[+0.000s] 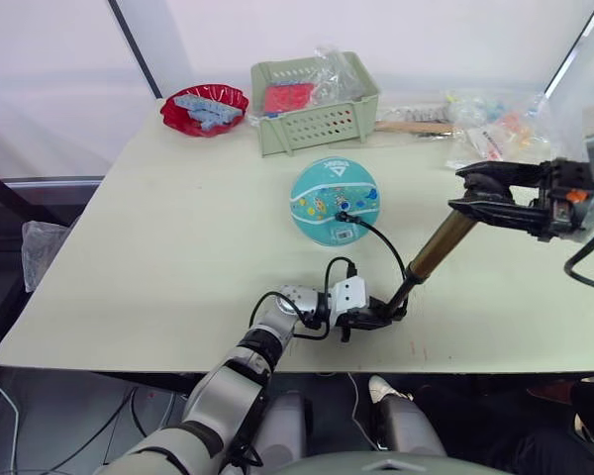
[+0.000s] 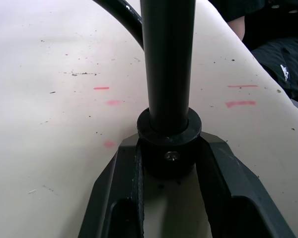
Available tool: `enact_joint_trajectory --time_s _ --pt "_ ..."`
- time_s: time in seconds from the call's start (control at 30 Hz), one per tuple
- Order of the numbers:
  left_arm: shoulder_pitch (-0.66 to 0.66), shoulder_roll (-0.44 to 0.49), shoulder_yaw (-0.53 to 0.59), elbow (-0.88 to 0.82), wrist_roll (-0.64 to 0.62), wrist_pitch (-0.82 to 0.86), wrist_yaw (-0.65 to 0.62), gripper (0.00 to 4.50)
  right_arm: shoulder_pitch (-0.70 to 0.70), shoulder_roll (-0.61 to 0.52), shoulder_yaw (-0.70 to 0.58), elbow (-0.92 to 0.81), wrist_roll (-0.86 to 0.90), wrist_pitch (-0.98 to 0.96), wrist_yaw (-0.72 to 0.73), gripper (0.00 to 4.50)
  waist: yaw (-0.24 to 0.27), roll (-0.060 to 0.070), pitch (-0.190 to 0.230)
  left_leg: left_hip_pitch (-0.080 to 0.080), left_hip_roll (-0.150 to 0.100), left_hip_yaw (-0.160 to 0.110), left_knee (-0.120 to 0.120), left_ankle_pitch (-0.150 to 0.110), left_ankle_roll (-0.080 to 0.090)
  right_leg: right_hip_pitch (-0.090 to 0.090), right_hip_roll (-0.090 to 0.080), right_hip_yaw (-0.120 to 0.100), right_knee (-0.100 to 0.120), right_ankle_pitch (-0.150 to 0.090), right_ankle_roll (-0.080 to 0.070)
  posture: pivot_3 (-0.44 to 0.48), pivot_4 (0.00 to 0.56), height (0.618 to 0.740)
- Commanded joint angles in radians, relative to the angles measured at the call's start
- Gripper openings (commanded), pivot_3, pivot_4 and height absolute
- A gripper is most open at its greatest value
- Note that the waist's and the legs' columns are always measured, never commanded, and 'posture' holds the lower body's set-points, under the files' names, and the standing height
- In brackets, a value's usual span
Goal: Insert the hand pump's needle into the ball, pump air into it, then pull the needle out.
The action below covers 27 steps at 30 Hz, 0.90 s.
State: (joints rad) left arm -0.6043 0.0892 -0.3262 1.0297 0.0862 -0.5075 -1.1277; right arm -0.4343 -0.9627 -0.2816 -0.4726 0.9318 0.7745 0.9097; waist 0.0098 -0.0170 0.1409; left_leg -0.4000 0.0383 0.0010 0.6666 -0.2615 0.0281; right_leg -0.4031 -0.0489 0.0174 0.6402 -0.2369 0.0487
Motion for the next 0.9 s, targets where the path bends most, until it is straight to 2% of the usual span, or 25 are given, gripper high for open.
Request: enact_joint_trajectory --time_s 0.03,0.37,0.6,0.73,0.9 --pt "0.056 0.029 -0.04 0.073 0.063 0.044 0.003 1.03 0.042 0.024 0.059 -0.019 -0.067 -0.043 -0.004 1.94 -0.001 0.001 0.0 0.0 0.0 0.0 0.0 0.0 0.0 0.0 0.0 0.0 0.0 0.0 0.0 0.0 0.15 0.736" --pt "0.058 0.03 -0.04 0.07 0.064 0.042 0.005 1.03 0.215 0.124 0.269 -0.033 -0.318 -0.217 -0.036 1.94 -0.005 -0.003 -0.008 0.001 0.0 0.0 0.0 0.0 0.0 0.0 0.001 0.0 0.0 0.0 0.0 0.0 0.15 0.736" --pt "0.053 0.035 -0.038 0.07 0.068 0.043 0.001 1.03 0.309 0.213 0.369 0.045 -0.503 -0.372 -0.084 1.94 -0.008 -0.005 -0.011 0.002 0.0 -0.001 0.0 0.0 0.0 0.001 0.001 -0.001 0.0 0.0 0.0 0.0 0.15 0.736" --pt "0.05 0.037 -0.038 0.072 0.068 0.045 -0.004 1.03 0.312 0.229 0.357 0.048 -0.513 -0.394 -0.083 1.94 -0.01 -0.005 -0.012 0.002 0.0 0.0 0.0 0.0 0.0 0.002 0.001 0.0 0.0 0.0 0.0 0.0 0.15 0.736" --pt "0.048 0.038 -0.039 0.073 0.068 0.045 -0.008 1.03 0.268 0.214 0.27 -0.008 -0.398 -0.32 -0.068 1.94 -0.01 -0.006 -0.011 0.002 0.0 -0.002 0.0 0.0 0.0 0.002 0.001 -0.001 0.0 0.0 0.0 0.0 0.15 0.736"
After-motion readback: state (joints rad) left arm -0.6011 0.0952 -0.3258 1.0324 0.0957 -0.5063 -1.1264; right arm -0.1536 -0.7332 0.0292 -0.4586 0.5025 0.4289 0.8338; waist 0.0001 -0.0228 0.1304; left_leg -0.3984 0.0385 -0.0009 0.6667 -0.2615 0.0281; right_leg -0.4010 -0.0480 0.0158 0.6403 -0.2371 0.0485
